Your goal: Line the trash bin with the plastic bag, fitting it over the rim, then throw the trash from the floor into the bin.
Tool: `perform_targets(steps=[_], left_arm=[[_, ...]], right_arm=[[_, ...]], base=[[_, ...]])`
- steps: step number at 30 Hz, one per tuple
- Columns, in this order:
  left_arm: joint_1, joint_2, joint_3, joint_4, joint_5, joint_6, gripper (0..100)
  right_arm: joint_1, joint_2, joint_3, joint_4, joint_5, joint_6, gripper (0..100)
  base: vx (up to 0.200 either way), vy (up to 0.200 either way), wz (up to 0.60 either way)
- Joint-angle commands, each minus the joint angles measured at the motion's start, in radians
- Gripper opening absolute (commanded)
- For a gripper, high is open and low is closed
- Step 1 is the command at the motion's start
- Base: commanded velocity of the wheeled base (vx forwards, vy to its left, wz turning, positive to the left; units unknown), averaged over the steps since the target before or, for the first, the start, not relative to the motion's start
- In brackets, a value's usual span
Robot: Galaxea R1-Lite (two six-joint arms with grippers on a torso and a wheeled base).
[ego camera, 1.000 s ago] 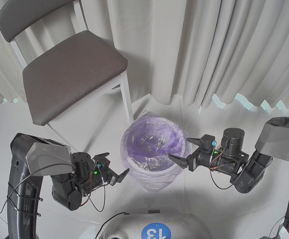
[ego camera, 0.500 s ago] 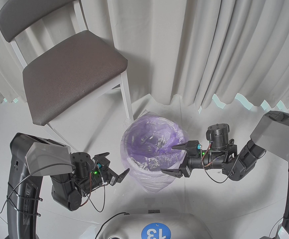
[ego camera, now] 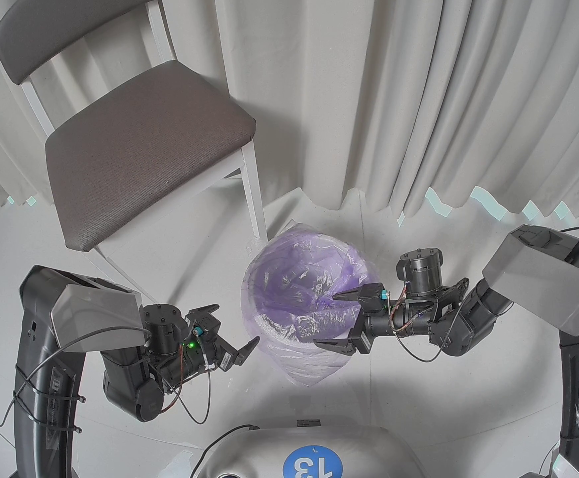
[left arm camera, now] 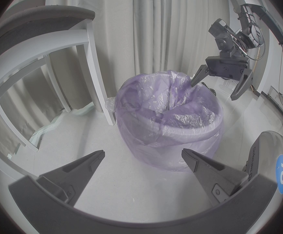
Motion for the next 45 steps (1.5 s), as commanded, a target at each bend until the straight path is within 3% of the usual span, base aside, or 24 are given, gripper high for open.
perform_targets(steps=[1, 14, 27, 39, 40, 45], left_arm=[[0.0, 0.0, 0.0, -0.001, 0.0, 0.0, 100], [-0.001, 0.003, -0.002, -0.001, 0.0, 0.0, 100], [-0.005, 0.003, 0.0, -0.013, 0.0, 0.0, 100], [-0.005, 0.001, 0.0, -0.013, 0.0, 0.0, 100], [-0.005, 0.001, 0.0, -0.013, 0.0, 0.0, 100], [-0.005, 0.001, 0.0, -0.013, 0.0, 0.0, 100]], right_arm=[[0.001, 0.028, -0.013, -0.002, 0.0, 0.0, 0], [0.015, 0.031, -0.006, -0.011, 0.0, -0.002, 0], [0.061, -0.067, 0.172, -0.026, 0.004, -0.066, 0], [0.053, -0.058, 0.122, -0.045, 0.004, -0.065, 0], [0.053, -0.058, 0.122, -0.045, 0.004, -0.065, 100], [0.053, -0.002, 0.074, -0.043, 0.004, -0.057, 100]], base=[[0.0, 0.0, 0.0], [0.0, 0.0, 0.0], [0.0, 0.0, 0.0], [0.0, 0.0, 0.0], [0.0, 0.0, 0.0], [0.0, 0.0, 0.0]])
